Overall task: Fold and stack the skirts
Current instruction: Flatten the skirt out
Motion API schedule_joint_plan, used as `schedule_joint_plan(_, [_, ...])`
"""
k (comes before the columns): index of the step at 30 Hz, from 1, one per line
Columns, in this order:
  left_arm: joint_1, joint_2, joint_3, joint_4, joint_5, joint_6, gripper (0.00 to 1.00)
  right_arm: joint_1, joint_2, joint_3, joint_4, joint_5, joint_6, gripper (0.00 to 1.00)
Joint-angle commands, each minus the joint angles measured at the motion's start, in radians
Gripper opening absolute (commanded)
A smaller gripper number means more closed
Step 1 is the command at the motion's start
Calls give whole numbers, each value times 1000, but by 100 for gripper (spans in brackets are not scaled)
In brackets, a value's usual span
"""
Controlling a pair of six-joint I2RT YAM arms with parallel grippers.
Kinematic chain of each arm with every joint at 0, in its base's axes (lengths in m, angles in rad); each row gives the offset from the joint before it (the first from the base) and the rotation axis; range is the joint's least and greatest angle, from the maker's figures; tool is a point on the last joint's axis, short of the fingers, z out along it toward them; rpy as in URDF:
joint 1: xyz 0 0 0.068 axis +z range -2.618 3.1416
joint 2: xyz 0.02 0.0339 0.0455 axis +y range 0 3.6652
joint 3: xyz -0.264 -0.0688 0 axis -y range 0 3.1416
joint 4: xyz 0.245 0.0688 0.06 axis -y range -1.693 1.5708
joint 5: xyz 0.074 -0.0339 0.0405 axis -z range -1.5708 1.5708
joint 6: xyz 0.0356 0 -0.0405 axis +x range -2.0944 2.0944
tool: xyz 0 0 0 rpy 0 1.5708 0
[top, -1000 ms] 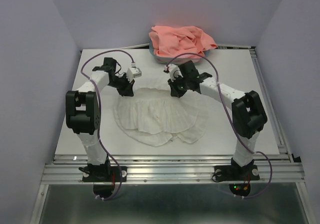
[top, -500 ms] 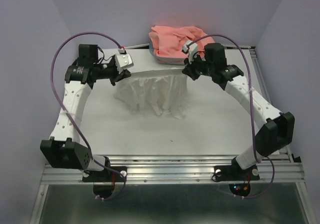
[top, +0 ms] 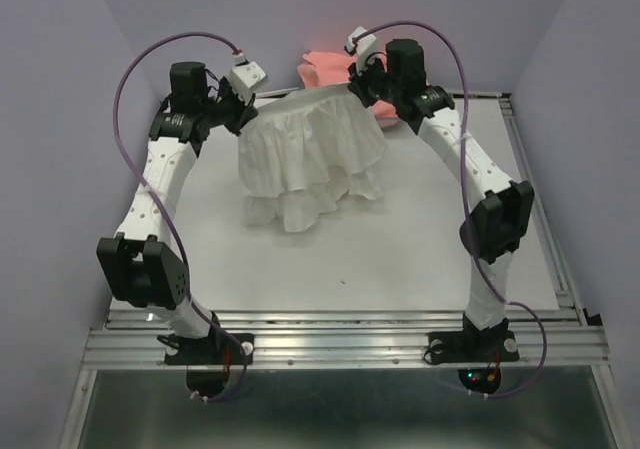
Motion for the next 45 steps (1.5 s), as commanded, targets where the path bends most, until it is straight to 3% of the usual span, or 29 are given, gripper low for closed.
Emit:
schedule_joint_plan(1, [53,74,152,116,-174,-92,0,-37,114,228,74,106,32,1])
schedule_joint_plan(5, [96,106,183,227,-290,-118,0,-13,236,340,186,80,61,1])
schedule_joint_plan(10, [188,73,125,455,-428,-177,0,18,274,274,445,109,101,1])
schedule_joint_plan(13, [225,-21,-32,595,-456,-121,0,27,304,270,641,132,155,1])
schedule_joint_plan(17, [228,-117,-240,718,-501,43,0,50,341,216,755,42,122,1])
schedule_joint_plan(23, [248,-204,-464,733,-525,79,0,108,450,184,822,-4,78,1])
schedule_joint_plan(28, [246,-349,-697,698,-383,135,0,108,395,-110,1057,-92,-6,1])
schedule_joint_plan(33, [245,-426,-820,641,-349,151,0,108,352,-224,1057,-107,-43,1])
schedule_joint_plan(36, [245,-428,-843,632,-361,122,0,108,356,-209,1049,-104,-41,1])
schedule_joint_plan(39, [245,-386,-814,673,-461,27,0,117,398,-112,1024,-57,-2,1])
schedule_joint_plan(43, [255,-325,-722,754,-689,-76,0,117,507,152,953,23,32,1])
schedule_joint_plan(45, [262,-323,-713,773,-714,-82,0,128,559,208,957,40,28,1])
